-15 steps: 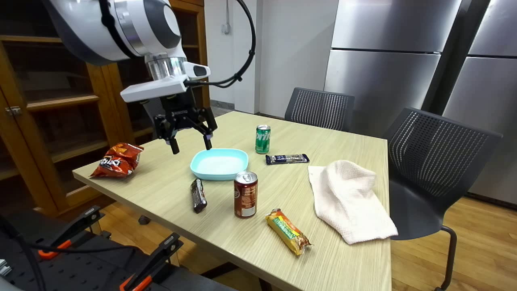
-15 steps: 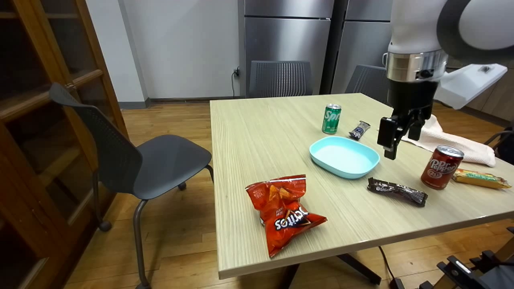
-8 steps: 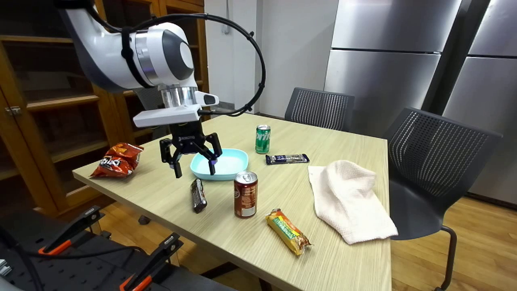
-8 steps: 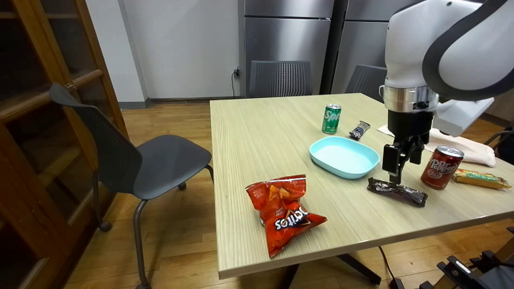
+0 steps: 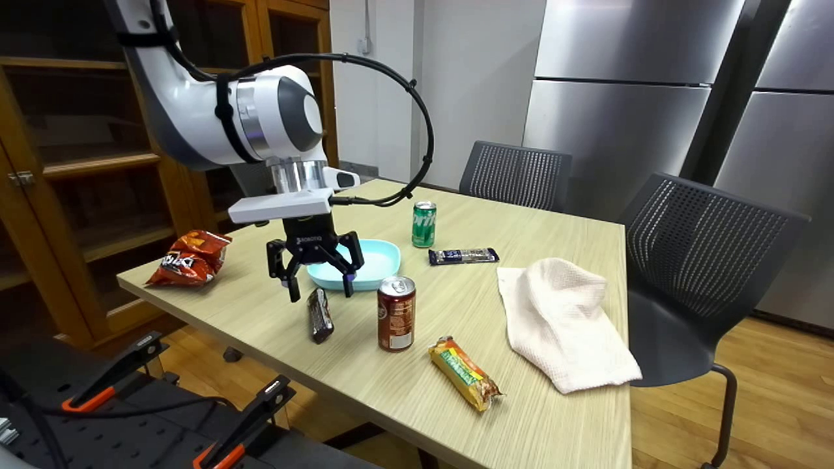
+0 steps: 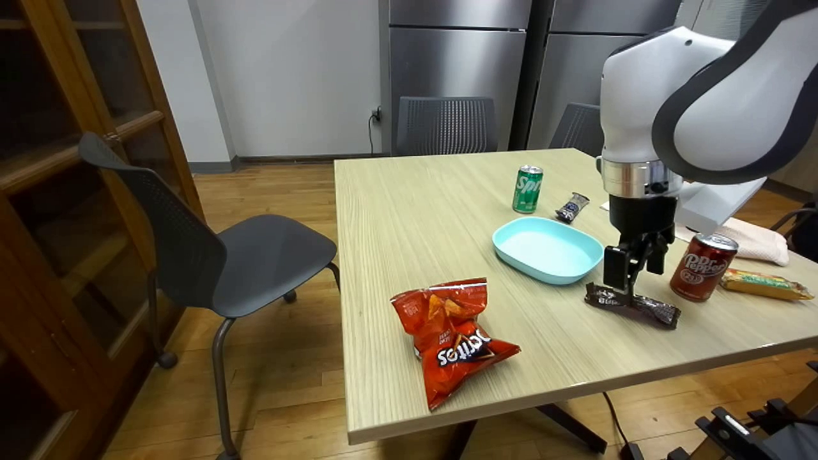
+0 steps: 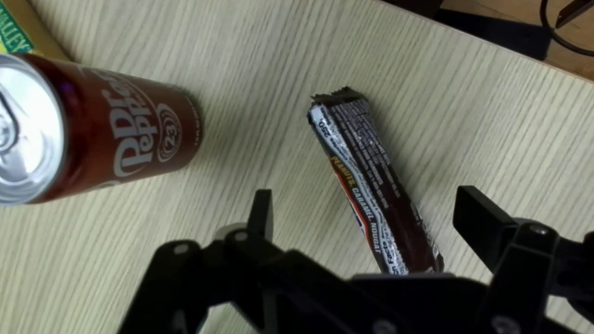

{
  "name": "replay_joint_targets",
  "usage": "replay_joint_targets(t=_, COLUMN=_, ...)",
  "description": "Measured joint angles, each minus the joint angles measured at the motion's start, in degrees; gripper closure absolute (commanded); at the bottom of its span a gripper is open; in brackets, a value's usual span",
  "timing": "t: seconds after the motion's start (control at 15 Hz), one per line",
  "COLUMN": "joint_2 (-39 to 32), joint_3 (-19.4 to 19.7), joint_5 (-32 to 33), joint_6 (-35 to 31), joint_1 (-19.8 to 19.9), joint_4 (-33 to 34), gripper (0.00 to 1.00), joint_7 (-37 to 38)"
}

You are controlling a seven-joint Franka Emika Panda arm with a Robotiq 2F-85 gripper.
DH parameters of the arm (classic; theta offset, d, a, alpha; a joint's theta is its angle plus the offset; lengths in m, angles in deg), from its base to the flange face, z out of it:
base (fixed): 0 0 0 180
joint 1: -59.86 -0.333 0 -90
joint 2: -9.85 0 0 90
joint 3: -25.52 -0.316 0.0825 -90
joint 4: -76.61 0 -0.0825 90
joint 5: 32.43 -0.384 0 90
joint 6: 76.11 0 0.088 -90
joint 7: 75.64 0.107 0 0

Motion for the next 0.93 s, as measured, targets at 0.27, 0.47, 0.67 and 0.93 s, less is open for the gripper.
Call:
replay_joint_targets(t=0.27, joint_2=-2.07, joint_3=1.58, joint_5=1.65, joint_6=-0.20, joint_1=-1.87, joint_4=0.62, gripper=0.00, joint_7=0.14)
replay_joint_targets(t=0.47, joint_2=-3.32, joint_3=2.47, joint_5=2.23, joint_6=-1.22, joint_1=-3.21, joint_4=0.66, gripper=0.00, joint_7=0.20)
replay_joint_targets(t=0.67, joint_2=-3.66, joint_3=3.02, joint_5=2.42, joint_6=-2.02, joint_1=-4.07, joint_4=0.67, gripper=0.35, joint_7=0.20)
replay_joint_targets(t=0.93, joint_2=-3.66, joint_3=4.05, joint_5=2.70, joint_6=-2.55, joint_1=-5.20, joint_4=0.67, gripper=0.65, joint_7=0.24)
